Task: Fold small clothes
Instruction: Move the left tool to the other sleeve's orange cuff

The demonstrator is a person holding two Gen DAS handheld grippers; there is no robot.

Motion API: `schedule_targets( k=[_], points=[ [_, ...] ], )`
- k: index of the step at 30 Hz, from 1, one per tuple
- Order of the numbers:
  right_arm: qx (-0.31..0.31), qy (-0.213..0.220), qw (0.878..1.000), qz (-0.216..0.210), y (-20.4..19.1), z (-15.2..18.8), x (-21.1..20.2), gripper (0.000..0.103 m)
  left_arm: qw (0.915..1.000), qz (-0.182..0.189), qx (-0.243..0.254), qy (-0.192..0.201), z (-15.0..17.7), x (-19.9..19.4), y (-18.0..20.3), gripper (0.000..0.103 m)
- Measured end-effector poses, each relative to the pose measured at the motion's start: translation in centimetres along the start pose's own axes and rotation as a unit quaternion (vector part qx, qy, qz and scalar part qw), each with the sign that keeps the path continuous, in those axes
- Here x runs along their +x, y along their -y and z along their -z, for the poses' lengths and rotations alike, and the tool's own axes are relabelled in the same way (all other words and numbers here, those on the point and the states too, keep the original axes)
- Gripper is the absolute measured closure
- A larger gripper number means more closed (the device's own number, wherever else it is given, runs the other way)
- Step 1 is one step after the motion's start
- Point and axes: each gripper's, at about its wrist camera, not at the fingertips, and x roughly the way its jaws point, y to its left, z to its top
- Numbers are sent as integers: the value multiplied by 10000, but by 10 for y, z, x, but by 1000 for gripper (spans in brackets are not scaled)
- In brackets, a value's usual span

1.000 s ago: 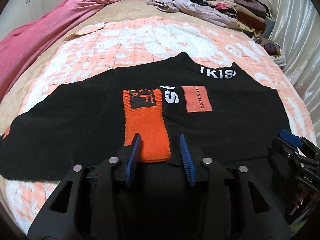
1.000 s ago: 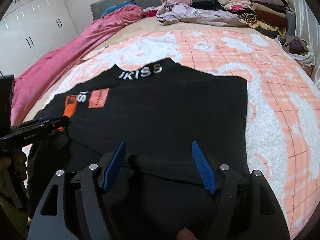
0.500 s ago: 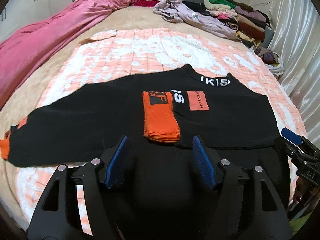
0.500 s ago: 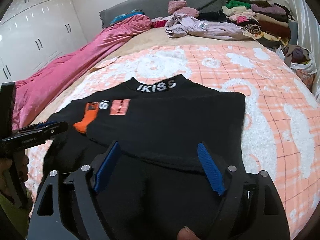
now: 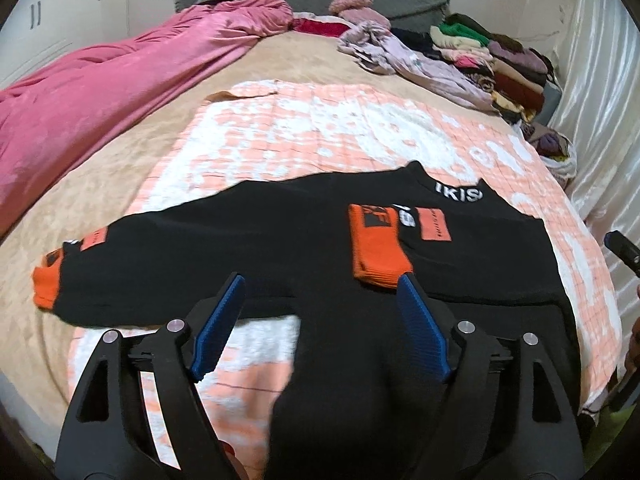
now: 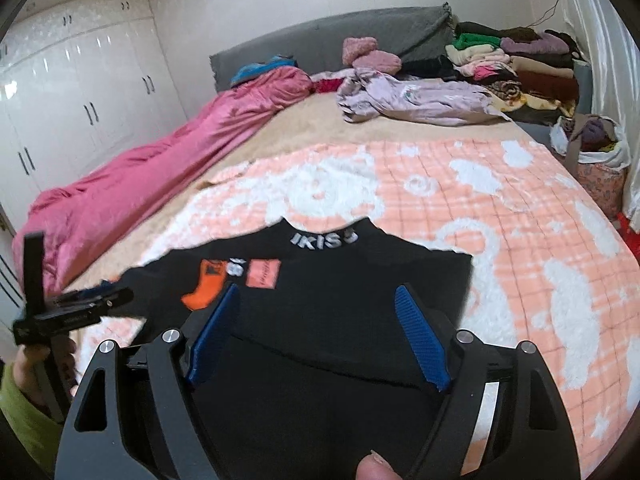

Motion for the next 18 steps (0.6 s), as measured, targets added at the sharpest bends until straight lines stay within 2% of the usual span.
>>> schedule_targets(
  k=[8, 18],
  points=[
    [-182, -67, 9998, -35, -14, -8, 15, 24, 9991, -245, -321, 84, 1, -8, -41, 32],
    [-635, -524, 9963, -245, -46, 16, 55, 24, 9943, -617, -863, 19, 15, -7, -101, 32]
  ],
)
